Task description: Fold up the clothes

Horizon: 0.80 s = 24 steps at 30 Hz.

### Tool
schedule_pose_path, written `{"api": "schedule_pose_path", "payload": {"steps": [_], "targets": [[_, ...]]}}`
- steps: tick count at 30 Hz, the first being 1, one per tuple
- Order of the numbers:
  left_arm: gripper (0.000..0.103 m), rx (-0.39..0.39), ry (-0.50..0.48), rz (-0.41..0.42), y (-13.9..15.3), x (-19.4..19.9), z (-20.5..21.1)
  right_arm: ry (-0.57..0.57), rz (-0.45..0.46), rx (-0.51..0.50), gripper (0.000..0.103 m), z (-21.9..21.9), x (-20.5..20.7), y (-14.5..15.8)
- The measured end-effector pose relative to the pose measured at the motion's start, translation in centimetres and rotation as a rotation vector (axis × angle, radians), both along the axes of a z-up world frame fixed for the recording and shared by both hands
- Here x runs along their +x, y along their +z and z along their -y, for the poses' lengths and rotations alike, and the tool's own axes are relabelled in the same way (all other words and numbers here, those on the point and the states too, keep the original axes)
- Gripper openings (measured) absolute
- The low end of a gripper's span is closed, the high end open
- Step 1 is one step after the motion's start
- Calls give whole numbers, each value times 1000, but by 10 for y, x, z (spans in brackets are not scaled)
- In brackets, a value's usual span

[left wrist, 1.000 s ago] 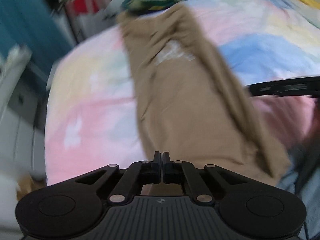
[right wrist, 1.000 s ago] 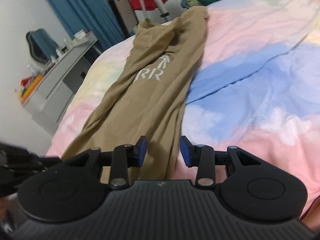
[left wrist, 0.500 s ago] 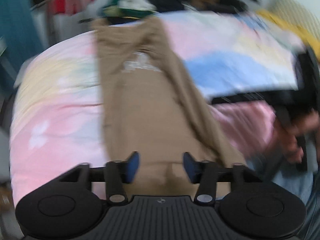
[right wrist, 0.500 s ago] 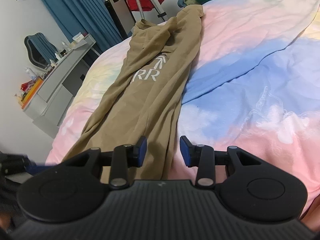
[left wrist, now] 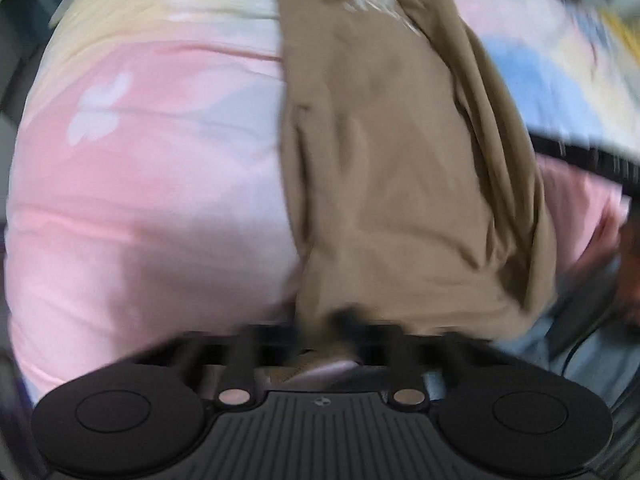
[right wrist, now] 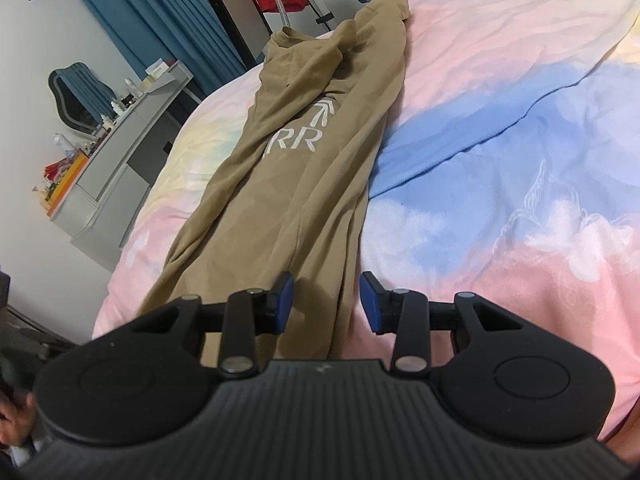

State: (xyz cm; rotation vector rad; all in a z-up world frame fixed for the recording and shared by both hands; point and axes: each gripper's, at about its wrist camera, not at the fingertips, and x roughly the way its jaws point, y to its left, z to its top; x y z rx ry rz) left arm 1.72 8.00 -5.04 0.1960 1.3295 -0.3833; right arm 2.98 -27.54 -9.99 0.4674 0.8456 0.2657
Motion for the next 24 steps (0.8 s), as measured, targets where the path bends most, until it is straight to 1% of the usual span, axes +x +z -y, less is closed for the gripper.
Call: {"api": "schedule_pose_path", "payload": {"steps": [1, 3, 4, 6, 7, 10, 13, 14, 15, 16, 17, 18, 19, 21, 23, 24], "targets": [[4, 41, -40, 41, 7, -6, 8, 2, 0, 1, 40, 0, 0, 0], [3, 143, -131, 165, 26, -20, 30, 7, -1, 4, 40, 0, 0, -1], [3, 179, -169, 216, 36, -27, 40, 9, -1, 5, 40, 0, -1, -1], [3, 185, -227, 260, 53, -39, 61, 14, -1, 7, 40, 0, -1, -1], [3, 180, -255, 268, 58, -45, 72, 13, -2, 10, 40, 0, -1, -2], [3, 149, -326, 252, 55, -58, 103, 12, -7, 15, 40, 2, -1, -2], [6, 121, -343, 201, 30, -58, 118, 8, -13, 17, 40, 2, -2, -3], [9, 110, -341, 184, 20, -55, 119, 6, -15, 18, 40, 3, -2, -3], [16, 94, -335, 168, 12, -53, 117, 7, -19, 17, 40, 2, -2, -4], [18, 74, -327, 151, 6, -51, 114, 9, -25, 17, 40, 2, -2, -5], [24, 49, -315, 137, 3, -48, 110, 14, -31, 18, 40, 1, -3, -6], [33, 15, -305, 126, 2, -44, 105, 18, -38, 19, 40, 1, -3, -7], [39, -33, -291, 115, 6, -41, 96, 21, -44, 21, 40, 1, -3, -8], [64, -139, -248, 106, 17, -36, 77, 25, -59, 32, 40, 2, -4, -10], [77, -240, -184, 131, 28, -33, 55, 26, -77, 50, 44, 3, -4, -11], [78, -281, -147, 151, 32, -31, 43, 26, -89, 58, 44, 3, -3, -12]]}}
